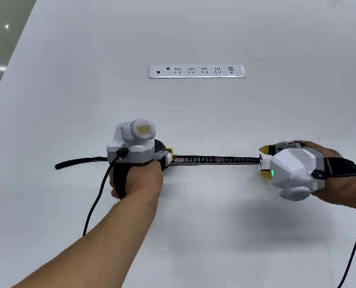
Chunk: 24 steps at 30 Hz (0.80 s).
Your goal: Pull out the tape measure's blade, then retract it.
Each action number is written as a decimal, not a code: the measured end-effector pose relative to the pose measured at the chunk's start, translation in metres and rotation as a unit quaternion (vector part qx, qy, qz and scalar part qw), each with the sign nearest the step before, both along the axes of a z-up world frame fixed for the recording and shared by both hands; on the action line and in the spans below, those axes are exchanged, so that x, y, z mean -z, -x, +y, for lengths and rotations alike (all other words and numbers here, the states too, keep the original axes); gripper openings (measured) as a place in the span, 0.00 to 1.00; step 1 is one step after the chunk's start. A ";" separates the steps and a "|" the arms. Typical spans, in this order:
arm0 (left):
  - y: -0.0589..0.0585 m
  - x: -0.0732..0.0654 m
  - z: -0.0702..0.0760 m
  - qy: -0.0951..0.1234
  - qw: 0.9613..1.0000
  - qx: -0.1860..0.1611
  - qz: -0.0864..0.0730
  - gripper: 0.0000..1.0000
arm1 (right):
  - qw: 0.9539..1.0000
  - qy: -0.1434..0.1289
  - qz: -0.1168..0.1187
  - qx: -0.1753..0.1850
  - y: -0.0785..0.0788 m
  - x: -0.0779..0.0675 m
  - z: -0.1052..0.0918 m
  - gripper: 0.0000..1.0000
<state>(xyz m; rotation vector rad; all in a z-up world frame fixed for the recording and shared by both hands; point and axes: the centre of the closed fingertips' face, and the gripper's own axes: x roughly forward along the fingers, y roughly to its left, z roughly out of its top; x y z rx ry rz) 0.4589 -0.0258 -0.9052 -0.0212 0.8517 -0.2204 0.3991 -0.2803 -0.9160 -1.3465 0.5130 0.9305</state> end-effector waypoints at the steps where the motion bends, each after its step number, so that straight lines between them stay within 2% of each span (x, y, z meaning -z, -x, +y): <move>1: 0.000 0.000 0.000 0.000 1.000 0.000 0.000 0.64 | 1.000 0.001 0.001 -0.003 0.002 0.002 0.001 0.27; 9: 0.000 0.000 0.000 0.000 1.000 0.001 0.001 0.64 | 1.000 0.003 0.001 0.001 0.002 0.006 0.000 0.22; 10: -0.001 0.001 0.001 0.001 1.000 0.001 0.001 0.64 | 1.000 0.005 -0.010 0.003 -0.003 0.004 0.001 0.22; 13: -0.002 0.002 0.001 0.001 1.000 0.002 0.002 0.64 | 1.000 0.008 -0.016 0.005 -0.008 0.004 0.000 0.22; 15: -0.002 0.002 0.001 0.002 1.000 0.001 0.002 0.64 | 1.000 0.007 -0.007 0.007 -0.007 0.007 0.000 0.18; 16: -0.002 0.002 0.001 0.002 1.000 0.001 0.003 0.64 | 1.000 0.008 -0.012 0.003 -0.008 0.006 0.000 0.18; 20: -0.002 0.001 0.000 0.001 1.000 0.005 0.002 0.64 | 1.000 -0.002 0.001 0.007 -0.008 0.006 -0.001 0.18; 22: -0.003 0.002 0.000 0.001 1.000 0.006 0.003 0.64 | 0.999 -0.024 0.026 0.032 -0.009 0.006 -0.001 0.18; 24: -0.003 0.002 0.000 0.000 1.000 0.007 0.003 0.64 | 0.998 -0.031 0.040 0.039 -0.011 0.006 -0.001 0.18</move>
